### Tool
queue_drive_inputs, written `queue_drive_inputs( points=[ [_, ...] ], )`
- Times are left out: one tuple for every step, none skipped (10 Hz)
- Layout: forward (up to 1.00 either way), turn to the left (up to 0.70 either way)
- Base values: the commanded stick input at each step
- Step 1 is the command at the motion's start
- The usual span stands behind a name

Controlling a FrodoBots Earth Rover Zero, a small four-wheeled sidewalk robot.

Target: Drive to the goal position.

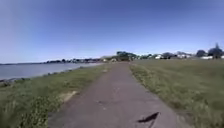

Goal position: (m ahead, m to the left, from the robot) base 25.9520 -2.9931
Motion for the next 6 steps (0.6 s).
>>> queue_drive_inputs(
  points=[
    [0.7, 0.0],
    [0.7, 0.0],
    [0.7, -0.14],
    [0.7, -0.21],
    [0.7, -0.04],
    [0.7, 0.0]
  ],
)
